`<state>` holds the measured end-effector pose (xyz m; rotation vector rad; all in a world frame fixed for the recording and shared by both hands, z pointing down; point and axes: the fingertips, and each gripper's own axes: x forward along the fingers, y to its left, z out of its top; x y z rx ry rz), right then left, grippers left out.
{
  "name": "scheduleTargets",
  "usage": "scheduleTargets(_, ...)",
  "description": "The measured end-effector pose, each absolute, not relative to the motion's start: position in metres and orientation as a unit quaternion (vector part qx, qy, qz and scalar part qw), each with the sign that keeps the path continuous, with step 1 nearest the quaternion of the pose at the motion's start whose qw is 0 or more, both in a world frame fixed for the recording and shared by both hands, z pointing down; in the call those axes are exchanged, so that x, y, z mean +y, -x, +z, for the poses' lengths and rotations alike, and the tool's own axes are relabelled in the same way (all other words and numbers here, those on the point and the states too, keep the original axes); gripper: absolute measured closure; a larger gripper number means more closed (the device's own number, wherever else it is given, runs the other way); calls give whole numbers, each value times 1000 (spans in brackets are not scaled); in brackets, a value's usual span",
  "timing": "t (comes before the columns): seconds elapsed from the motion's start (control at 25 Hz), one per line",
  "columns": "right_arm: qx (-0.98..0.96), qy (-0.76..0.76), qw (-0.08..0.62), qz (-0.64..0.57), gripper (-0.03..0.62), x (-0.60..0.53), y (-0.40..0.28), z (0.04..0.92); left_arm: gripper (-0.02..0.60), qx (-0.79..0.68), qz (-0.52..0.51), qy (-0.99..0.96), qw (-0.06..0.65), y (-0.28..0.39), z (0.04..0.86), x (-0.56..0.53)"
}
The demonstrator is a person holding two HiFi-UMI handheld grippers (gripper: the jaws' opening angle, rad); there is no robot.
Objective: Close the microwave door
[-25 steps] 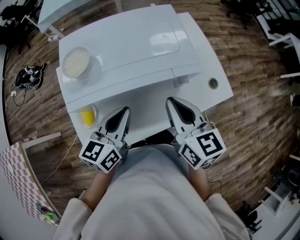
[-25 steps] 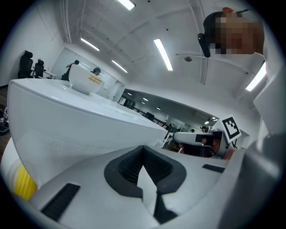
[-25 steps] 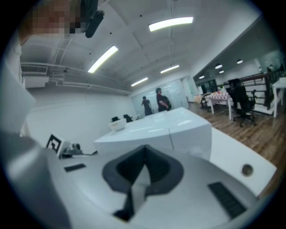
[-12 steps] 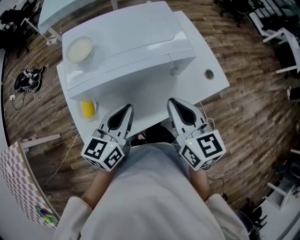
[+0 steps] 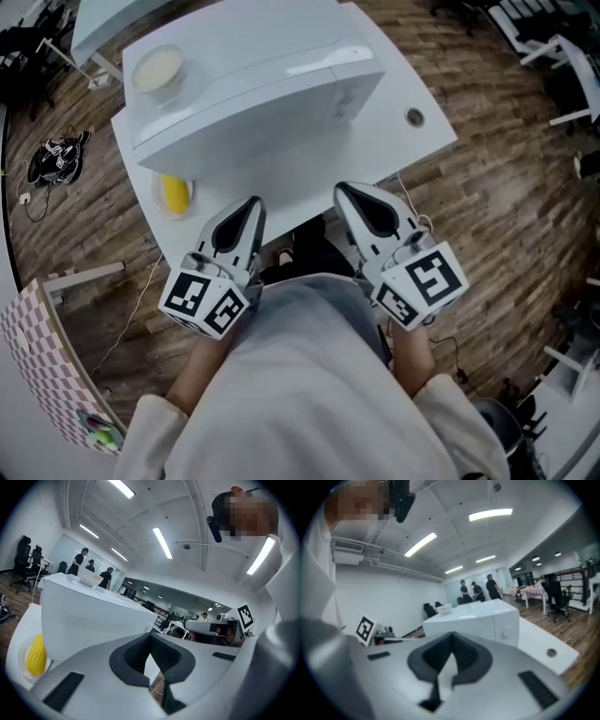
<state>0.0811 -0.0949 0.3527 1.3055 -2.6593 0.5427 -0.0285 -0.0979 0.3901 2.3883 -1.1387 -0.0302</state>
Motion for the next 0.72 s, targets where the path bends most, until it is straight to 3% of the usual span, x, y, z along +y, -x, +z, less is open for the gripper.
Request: scheduleTargets(0.72, -886, -413, 81, 195, 572, -36, -66, 362, 563, -406, -4, -878, 254, 42, 398, -49)
